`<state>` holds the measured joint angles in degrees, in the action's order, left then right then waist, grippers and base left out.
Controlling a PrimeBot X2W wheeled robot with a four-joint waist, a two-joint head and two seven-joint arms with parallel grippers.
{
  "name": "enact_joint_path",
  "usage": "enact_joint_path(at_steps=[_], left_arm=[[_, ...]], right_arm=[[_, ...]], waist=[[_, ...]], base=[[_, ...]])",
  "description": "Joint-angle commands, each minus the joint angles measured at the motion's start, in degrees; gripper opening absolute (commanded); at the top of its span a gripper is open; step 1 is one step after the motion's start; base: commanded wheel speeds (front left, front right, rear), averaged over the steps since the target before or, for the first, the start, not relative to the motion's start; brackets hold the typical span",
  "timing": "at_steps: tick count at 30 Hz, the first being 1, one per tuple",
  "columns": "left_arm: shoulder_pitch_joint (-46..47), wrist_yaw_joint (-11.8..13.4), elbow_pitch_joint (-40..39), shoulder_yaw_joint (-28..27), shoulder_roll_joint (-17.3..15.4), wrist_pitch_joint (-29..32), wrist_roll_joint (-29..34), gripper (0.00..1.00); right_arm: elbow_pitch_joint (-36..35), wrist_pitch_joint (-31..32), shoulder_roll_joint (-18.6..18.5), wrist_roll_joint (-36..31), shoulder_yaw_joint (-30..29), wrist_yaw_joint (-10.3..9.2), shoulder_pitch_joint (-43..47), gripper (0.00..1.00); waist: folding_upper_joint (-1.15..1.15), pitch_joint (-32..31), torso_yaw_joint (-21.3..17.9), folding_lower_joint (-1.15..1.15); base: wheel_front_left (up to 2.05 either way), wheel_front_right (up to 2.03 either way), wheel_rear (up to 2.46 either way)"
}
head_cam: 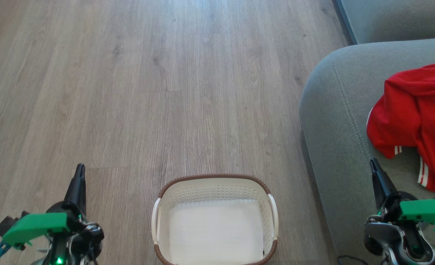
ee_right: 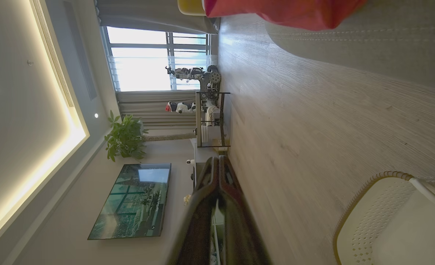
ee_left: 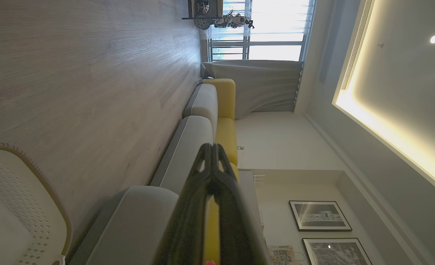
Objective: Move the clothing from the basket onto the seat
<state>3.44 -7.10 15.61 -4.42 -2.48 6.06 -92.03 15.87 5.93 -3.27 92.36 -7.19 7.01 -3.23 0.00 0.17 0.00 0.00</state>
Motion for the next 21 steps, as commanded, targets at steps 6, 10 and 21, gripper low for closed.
enact_joint_path(at_steps=[6,10,21], left_arm=[[2.76,-0.38,-1.55,-2.11,-0.40,0.44,-0.13,0.00],[2.76,-0.38,-1.55,-2.11,-0.40,0.44,-0.13,0.00],[2.76,-0.38,-1.55,-2.11,-0.40,0.44,-0.13,0.00]], right_arm=[[-1.85,0.37,0.19,0.00,0.90,0.47,-2.94,0.00],[-1.85,0.39,0.20,-0.02,0.88,0.47,-2.94,0.00],[-1.85,0.42,0.23,-0.05,0.84,0.47,-2.95,0.00]], waist=[[0.00,0.00,0.00,0.00],[0.00,0.00,0.00,0.00],[0.00,0.00,0.00,0.00]], base=[[0.00,0.00,0.00],[0.00,0.00,0.00],[0.00,0.00,0.00]])
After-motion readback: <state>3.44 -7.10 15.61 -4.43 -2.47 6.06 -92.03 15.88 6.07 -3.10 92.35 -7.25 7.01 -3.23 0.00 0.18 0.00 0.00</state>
